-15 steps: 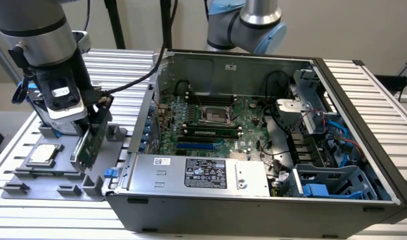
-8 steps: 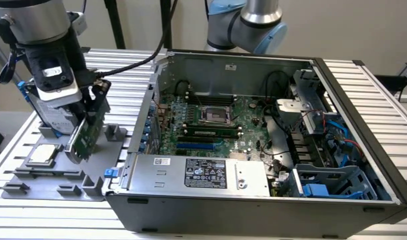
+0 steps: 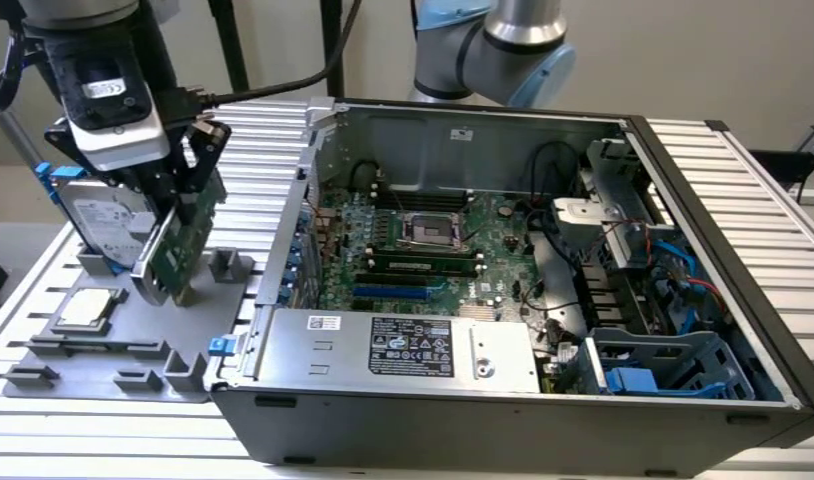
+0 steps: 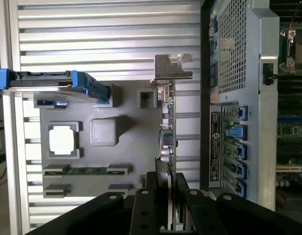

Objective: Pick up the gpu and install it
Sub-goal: 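Pick up the gpu and move the gpu toward the slot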

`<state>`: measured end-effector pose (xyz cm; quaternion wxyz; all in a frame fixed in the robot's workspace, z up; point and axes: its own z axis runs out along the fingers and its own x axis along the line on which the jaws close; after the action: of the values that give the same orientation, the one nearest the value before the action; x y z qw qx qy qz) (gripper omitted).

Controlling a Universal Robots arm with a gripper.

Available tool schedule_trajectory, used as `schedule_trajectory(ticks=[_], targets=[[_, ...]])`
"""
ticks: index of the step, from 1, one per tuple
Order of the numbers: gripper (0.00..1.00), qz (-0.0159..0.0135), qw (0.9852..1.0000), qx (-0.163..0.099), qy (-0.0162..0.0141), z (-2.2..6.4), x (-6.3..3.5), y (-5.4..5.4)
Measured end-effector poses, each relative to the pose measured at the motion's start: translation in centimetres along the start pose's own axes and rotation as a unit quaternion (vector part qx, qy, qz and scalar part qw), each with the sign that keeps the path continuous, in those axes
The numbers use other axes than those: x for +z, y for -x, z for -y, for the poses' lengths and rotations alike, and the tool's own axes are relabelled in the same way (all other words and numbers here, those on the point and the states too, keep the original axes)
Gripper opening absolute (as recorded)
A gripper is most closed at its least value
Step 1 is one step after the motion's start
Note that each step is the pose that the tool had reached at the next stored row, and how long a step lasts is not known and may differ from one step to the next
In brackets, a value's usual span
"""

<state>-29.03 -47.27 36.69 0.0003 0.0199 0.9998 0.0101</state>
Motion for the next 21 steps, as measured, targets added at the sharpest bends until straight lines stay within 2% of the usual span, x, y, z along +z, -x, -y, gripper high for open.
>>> schedule_trajectory(ticks=[6,14,21], targets=[[0.27,-0.0007,1.0,0.0,0.0,-0.13,-2.73,1.9],[0.27,-0.0036,1.0,0.0,0.0004,-0.34,-6.23,5.5],[0.27,-0.0039,1.0,0.0,0.0031,-0.48,-6.49,8.7]])
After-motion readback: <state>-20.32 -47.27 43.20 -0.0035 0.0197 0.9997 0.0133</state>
